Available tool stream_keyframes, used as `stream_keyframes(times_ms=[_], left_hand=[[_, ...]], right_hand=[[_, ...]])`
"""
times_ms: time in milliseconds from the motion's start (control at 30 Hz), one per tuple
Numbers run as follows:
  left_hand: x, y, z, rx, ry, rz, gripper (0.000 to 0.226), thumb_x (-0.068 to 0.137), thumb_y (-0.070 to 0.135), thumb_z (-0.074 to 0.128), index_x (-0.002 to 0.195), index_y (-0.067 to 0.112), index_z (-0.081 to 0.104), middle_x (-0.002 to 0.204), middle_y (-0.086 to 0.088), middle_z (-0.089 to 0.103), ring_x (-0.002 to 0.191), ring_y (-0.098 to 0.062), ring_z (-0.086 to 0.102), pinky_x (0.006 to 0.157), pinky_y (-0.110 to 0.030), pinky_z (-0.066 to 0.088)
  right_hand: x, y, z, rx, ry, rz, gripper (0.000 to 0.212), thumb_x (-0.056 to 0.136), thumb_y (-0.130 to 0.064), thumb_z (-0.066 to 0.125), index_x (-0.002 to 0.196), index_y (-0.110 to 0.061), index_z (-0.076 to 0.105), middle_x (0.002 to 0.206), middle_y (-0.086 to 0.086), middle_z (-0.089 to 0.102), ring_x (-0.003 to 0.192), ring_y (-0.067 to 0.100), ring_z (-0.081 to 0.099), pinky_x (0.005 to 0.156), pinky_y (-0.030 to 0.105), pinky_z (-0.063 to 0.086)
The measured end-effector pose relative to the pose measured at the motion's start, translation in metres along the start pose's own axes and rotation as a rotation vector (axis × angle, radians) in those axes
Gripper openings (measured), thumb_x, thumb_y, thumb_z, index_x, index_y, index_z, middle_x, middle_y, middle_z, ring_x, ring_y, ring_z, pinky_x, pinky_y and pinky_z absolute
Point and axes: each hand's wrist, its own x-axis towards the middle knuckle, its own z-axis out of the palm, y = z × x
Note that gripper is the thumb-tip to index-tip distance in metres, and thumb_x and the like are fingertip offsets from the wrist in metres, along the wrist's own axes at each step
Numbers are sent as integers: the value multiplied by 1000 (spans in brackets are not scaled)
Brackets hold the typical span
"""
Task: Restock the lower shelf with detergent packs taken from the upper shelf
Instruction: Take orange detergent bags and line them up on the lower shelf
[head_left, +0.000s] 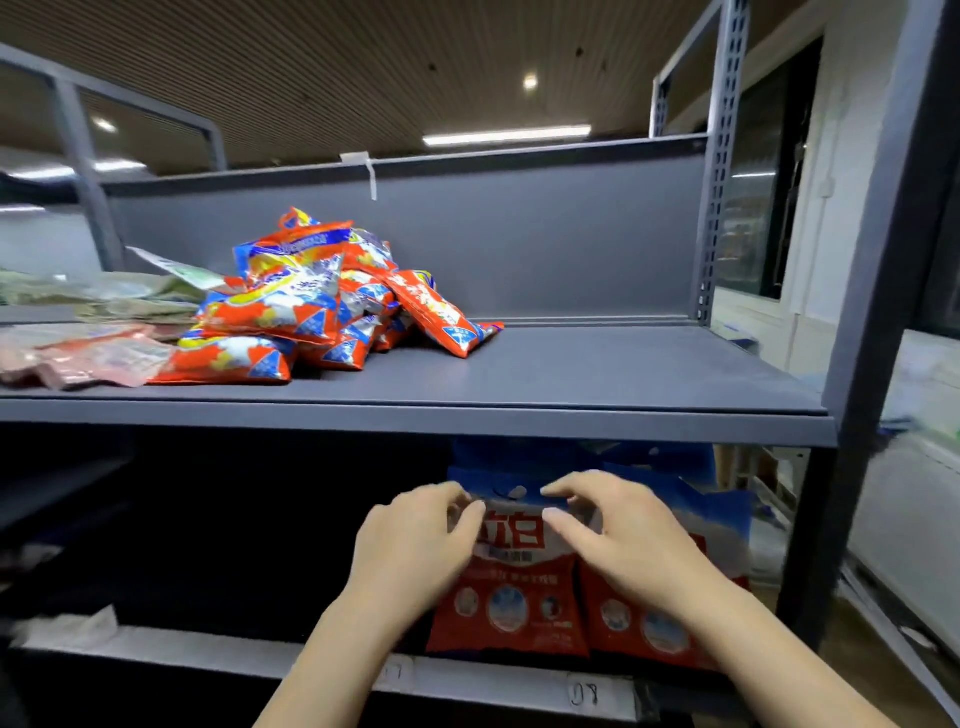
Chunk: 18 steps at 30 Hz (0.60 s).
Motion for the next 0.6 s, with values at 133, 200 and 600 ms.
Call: stream_keyframes(times_ms=[133,200,600], left_hand=[[17,-7,-52,-16,113,-23,28,91,49,48,100,29,66,102,12,69,98,-13,63,85,-35,49],[32,-17,-73,-29,149,-54,27,92,47,48,102,29,66,104,11,68,101,-14,62,87,-36,49],[150,-155,-142,-128,345,-159,40,92,43,50,123,20,58,125,-7,60,114,-30,54,92,-42,45]], right_hand=[[30,-34,-16,72,89,-70,20,90,-42,57,107,-35,65,103,-24,63,93,-5,58,83,24,48],[48,-49,-17,81,123,-86,20,90,-41,57,105,-32,66,103,-20,66,92,-3,60,85,29,49],[199,-94,17,53,172,150,22,87,-42,58,103,-28,66,108,-7,67,96,15,60,80,31,48]])
